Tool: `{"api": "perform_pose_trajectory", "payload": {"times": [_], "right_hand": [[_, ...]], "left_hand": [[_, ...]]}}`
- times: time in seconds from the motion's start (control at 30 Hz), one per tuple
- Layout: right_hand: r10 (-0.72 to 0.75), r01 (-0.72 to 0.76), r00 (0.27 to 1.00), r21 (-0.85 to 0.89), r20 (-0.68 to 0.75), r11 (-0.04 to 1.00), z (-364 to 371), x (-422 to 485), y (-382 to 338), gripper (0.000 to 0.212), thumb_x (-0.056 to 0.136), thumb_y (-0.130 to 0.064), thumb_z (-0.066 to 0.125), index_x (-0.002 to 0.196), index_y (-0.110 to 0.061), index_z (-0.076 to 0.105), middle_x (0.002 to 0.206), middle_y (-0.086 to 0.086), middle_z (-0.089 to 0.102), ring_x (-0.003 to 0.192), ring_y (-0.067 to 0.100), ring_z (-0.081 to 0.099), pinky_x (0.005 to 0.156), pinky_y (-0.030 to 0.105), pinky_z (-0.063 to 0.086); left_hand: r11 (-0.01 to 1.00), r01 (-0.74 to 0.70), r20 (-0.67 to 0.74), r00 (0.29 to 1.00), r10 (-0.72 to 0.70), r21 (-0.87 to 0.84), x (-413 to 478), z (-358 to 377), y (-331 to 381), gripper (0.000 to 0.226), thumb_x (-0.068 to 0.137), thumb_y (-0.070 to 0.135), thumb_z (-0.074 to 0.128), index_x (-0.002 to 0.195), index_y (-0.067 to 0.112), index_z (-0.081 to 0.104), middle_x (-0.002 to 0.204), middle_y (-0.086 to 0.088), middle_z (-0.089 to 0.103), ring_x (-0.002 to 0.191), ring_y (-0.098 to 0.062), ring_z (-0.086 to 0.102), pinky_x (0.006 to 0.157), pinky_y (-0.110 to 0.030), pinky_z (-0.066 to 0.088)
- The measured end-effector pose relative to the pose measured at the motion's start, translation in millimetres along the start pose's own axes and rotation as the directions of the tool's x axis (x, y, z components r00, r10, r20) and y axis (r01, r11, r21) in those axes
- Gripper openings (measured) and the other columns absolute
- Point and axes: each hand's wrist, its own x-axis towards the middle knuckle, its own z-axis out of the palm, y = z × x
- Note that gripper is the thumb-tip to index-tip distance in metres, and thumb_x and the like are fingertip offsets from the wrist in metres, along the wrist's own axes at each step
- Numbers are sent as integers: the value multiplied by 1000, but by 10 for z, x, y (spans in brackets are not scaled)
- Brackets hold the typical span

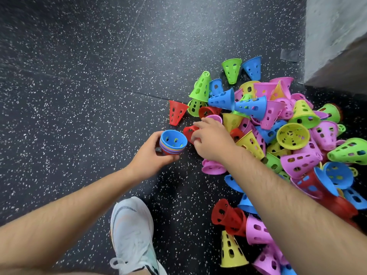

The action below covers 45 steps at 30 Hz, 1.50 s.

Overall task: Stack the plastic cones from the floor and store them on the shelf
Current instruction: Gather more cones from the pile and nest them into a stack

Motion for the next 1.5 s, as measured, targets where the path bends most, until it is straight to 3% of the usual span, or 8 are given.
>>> {"api": "perform_pose_trajectory", "payload": {"times": [0.13, 0.33, 0.43, 0.57, 0.8, 1.0, 1.27, 1.5], "right_hand": [[4, -8, 998, -53, -62, 999, 74, -49, -7, 42, 96, -21, 48, 136, -13, 58, 152, 1, 44, 138, 27, 36, 117, 38, 21], [206, -52, 914, 401, -351, 914, 5, -57, -76, 72, 78, -56, 76, 128, -7, 60, 128, 4, 56, 122, 19, 50, 109, 31, 37], [288, -9, 860, 552, -422, 834, -65, -53, -162, 64, 74, -52, 83, 121, -13, 60, 114, -2, 57, 106, 10, 54, 96, 22, 41], [341, -55, 892, 678, -296, 733, -137, -33, -327, 69, 77, -55, 77, 132, -24, 48, 112, -13, 60, 101, 4, 56, 89, 20, 40], [68, -94, 995, 452, 73, 887, -71, -41, -482, 62, 81, -75, 55, 125, -32, 58, 107, -6, 55, 111, 10, 41, 100, 33, 38], [139, -56, 971, 380, -195, 923, -91, 406, -365, 43, 98, -44, 52, 125, -11, 57, 128, 8, 59, 121, 29, 51, 104, 43, 41], [165, -168, 977, -10, -136, 986, -29, 949, -270, 24, 98, -19, 58, 119, -9, 56, 123, 11, 56, 119, 31, 49, 98, 40, 43], [119, -3, 915, 290, -385, 957, 44, 723, -191, 22, 102, -24, 51, 110, -11, 68, 103, 10, 59, 103, 31, 53, 88, 41, 44]], "left_hand": [[1000, 7, 1, 1000, -7, 3, -25, -18, -42, 67, 75, 12, 90, 131, 27, 55, 120, 10, 70, 110, -12, 68, 95, -19, 51], [1000, -6, -7, 1000, 6, -11, -24, -47, -85, 69, 74, 10, 91, 131, 26, 55, 120, 13, 69, 111, -12, 68, 100, -28, 54], [1000, 3, -5, 1000, -3, -29, -11, -53, -92, 69, 74, 9, 90, 131, 26, 54, 117, 15, 71, 108, -10, 70, 97, -29, 55], [998, 0, -4, 1000, 0, -57, 15, -44, -69, 70, 75, 5, 88, 132, 26, 53, 118, 14, 71, 107, -10, 71, 93, -24, 55], [999, -25, -31, 999, 24, -28, 103, -95, -53, 64, 77, -2, 84, 128, 23, 54, 114, 13, 68, 94, 1, 66, 80, -13, 50], [999, -26, -54, 998, 24, -34, 226, -180, -100, 65, 74, 11, 91, 125, 29, 56, 114, 11, 71, 100, -7, 70, 90, -25, 54], [999, -12, -48, 999, 10, -52, 382, -299, -91, 69, 70, 21, 93, 127, 31, 56, 113, 14, 71, 100, -16, 71, 94, -47, 58], [999, 3, -44, 999, -6, -55, 338, -328, -155, 69, 73, 12, 92, 130, 24, 55, 116, 10, 71, 94, -3, 68, 91, -28, 56]]}}
